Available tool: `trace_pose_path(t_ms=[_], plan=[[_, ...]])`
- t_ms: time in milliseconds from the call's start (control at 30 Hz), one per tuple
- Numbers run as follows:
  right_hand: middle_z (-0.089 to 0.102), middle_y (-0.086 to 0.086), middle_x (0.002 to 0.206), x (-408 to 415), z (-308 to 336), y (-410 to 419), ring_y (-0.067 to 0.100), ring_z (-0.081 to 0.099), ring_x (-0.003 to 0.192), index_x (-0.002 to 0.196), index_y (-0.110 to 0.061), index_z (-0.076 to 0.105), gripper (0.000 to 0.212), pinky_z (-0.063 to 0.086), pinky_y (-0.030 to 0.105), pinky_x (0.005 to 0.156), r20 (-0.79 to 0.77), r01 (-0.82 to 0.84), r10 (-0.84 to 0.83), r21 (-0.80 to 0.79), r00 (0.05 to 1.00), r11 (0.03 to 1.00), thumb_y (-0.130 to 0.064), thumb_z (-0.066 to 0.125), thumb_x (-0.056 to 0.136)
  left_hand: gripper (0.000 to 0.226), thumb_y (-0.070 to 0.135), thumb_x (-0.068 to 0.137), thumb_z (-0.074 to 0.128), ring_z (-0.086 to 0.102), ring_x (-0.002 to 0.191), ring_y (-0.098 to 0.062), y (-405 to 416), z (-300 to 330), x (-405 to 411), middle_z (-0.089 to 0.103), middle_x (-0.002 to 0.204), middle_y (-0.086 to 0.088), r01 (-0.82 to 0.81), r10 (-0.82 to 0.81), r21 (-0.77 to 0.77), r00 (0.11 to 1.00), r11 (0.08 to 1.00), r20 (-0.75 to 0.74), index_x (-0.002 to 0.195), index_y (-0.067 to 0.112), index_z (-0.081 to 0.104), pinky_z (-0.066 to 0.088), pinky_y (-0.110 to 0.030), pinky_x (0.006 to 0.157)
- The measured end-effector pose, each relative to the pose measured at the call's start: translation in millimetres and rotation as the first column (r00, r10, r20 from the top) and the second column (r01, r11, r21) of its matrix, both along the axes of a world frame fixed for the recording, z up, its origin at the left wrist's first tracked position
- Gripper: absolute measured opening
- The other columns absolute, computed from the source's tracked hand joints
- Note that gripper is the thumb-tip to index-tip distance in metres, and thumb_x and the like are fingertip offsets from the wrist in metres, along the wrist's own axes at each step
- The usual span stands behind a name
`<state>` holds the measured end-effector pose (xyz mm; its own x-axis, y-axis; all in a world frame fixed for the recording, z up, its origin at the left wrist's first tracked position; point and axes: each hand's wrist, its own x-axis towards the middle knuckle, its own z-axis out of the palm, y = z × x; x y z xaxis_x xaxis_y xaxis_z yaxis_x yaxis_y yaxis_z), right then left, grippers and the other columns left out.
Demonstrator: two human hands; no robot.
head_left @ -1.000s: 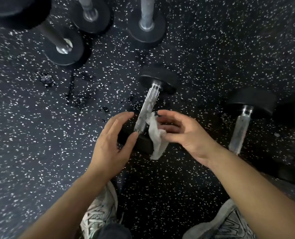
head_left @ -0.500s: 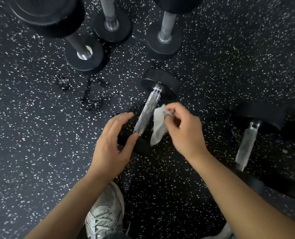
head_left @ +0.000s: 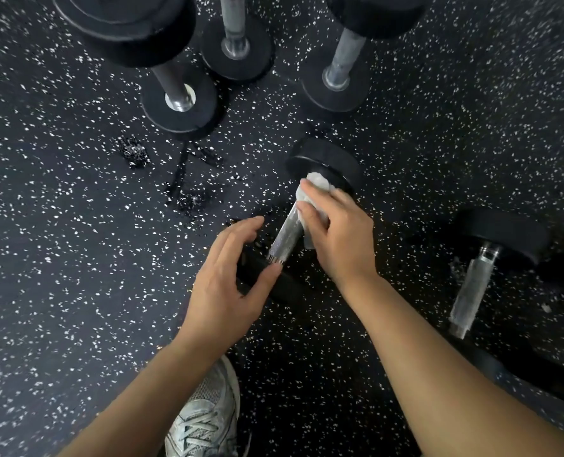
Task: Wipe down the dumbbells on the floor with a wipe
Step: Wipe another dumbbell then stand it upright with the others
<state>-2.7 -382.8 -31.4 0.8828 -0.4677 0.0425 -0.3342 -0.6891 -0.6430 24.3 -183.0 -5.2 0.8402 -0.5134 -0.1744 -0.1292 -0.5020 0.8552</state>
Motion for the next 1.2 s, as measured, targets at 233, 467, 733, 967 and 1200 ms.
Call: trace_pose_path(t_ms=[233,467,733,967,1200], plan=[[0.07,-0.005,0.118,-35,-2,3,0.01,0.068,0.098,0.132,-0.023,0.071,0.034,0.06,0.028,0.08,-0.016,-0.489,0.49,0.032,0.872,0.872,-0.037,0.052,0.107,0.071,0.042,0.089,0.072,0.054,0.132,-0.006,0,-2,1,0.053,0.14,0.008,-0.002,0.002,-0.003,0.999,1.0,-0.036,0.151,0.02,0.046,0.045,-0.018,0.107],[0.073,-0.008,0.125,-14,-2,-33,0.012,0.074,0.09,0.137,-0.031,0.067,0.033,0.061,0.028,0.071,-0.008,-0.249,0.25,-0.14,0.968,0.958,-0.038,0.053,0.107,0.077,0.053,0.086,0.071,0.052,0.131,0.0,-2,-1,-4,0.053,0.142,0.006,0.024,-0.024,0.019,0.999,1.0,-0.029,0.152,0.023,0.044,0.042,-0.01,0.105],[0.07,-0.01,0.128,-40,-5,-5,0.016,0.074,0.097,0.141,-0.032,0.063,0.036,0.061,0.037,0.07,-0.068,-0.571,0.569,-0.007,0.819,0.821,-0.033,0.053,0.106,0.078,0.051,0.084,0.073,0.05,0.129,0.008,-4,-1,-5,0.054,0.142,0.005,0.021,-0.02,0.037,1.0,0.999,-0.015,0.152,0.022,0.045,0.036,-0.002,0.101],[0.073,-0.014,0.116,-12,-3,-44,0.004,0.068,0.082,0.137,-0.033,0.067,0.032,0.052,0.014,0.067,-0.026,-0.305,0.304,-0.118,0.952,0.945,-0.036,0.057,0.106,0.079,0.055,0.086,0.068,0.048,0.129,0.01,-5,1,-7,0.054,0.141,0.005,0.03,-0.03,0.024,1.0,0.999,-0.006,0.152,0.021,0.044,0.037,-0.004,0.103],[0.072,-0.008,0.119,-37,-3,-6,0.014,0.073,0.09,0.138,-0.03,0.066,0.034,0.063,0.035,0.07,-0.045,-0.569,0.569,0.015,0.821,0.822,-0.032,0.054,0.106,0.077,0.053,0.087,0.072,0.054,0.132,-0.003,0,-4,-3,0.053,0.143,0.005,0.008,-0.008,-0.008,1.0,1.0,-0.026,0.151,0.022,0.044,0.042,-0.011,0.104]])
